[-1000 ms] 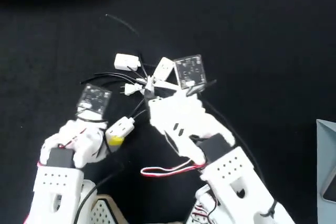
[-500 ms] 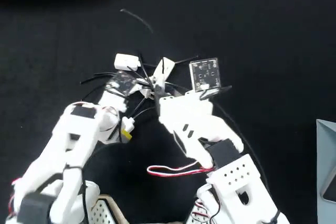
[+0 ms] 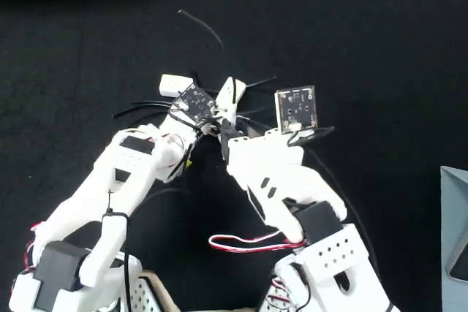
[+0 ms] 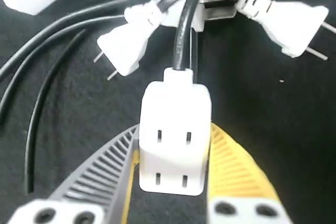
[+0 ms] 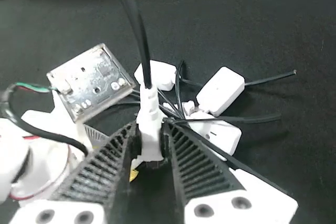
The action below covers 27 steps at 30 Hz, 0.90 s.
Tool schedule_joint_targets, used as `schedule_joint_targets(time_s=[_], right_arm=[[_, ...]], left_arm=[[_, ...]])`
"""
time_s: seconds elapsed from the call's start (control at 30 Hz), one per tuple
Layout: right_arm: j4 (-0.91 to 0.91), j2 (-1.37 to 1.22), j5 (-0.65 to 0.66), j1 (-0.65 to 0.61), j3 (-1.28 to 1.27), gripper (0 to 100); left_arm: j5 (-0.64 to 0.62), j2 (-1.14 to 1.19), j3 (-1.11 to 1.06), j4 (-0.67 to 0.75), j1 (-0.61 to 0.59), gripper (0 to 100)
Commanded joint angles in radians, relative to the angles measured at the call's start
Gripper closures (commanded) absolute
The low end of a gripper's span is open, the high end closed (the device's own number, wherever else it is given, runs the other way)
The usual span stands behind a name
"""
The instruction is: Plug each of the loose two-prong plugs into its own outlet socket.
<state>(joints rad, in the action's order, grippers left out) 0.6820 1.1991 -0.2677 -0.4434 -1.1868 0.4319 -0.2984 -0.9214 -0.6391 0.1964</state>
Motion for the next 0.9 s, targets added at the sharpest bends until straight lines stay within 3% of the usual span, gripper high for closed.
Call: schedule_joint_targets(time_s=[0.0,0.07,0.3,0.43,0.6,0.87], right_arm=[[-0.006,0.016,-0.005,0.014,-0.001,98.7],[-0.006,0.016,-0.005,0.014,-0.001,98.7],[-0.003,0.016,-0.005,0.009,0.001,98.7],[-0.002,0.016,-0.005,0.002,0.002,98.7],[0.003,0.018,-0.005,-0.140,-0.007,98.7],[0.034,0.008,-0.003,-0.298,-0.033,98.7]], left_arm=[[-0.037,-0.005,0.058,-0.021,0.001,74],[-0.103,-0.017,0.056,-0.058,-0.001,67],[-0.127,-0.121,0.110,-0.190,-0.050,69],[-0.137,-0.270,0.101,-0.210,-0.142,69],[-0.233,-0.428,0.071,-0.209,-0.245,69],[-0.258,-0.617,-0.033,-0.216,-0.140,69]])
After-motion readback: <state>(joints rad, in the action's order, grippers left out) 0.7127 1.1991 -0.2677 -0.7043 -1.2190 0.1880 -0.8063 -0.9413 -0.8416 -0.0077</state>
